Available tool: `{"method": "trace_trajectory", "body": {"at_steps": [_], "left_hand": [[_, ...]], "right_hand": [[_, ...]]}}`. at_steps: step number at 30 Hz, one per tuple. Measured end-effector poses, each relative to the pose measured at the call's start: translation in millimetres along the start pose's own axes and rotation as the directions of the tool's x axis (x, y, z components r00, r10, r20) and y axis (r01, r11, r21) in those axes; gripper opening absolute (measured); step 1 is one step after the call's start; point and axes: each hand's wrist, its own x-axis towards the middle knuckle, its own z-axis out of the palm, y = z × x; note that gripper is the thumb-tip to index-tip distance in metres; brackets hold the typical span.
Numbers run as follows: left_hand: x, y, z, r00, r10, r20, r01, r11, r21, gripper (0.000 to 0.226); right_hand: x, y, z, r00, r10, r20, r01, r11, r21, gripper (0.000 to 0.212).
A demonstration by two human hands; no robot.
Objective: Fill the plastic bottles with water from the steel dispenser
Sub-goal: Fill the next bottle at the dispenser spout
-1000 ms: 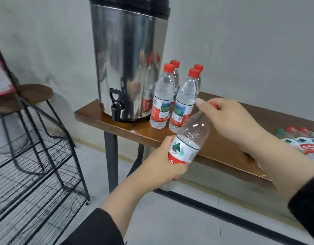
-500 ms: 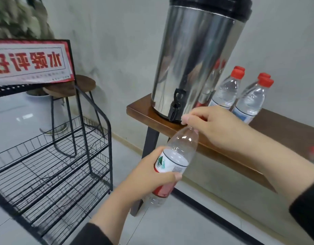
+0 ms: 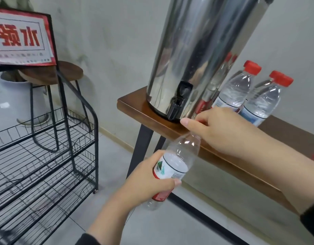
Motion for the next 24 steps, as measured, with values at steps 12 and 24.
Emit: {"method": "trace_trajectory", "body": {"at_steps": [12, 24], "left_hand": [[3.9, -59.2, 3.9, 0.996, -0.078, -0.047, 0.070, 0.985, -0.155, 0.049], [35.3, -75.1, -3.9, 0.970, -0.114, -0.213, 0.098, 0.992, -0.083, 0.051]], "right_hand": [[7.0, 17.0, 16.3, 0.935, -0.227, -0.273, 0.316, 0.880, 0.353, 0.022], [51.2, 5.1, -16.3, 0.882, 0.017, -0.471, 0.220, 0.869, 0.443, 0.033]]}}
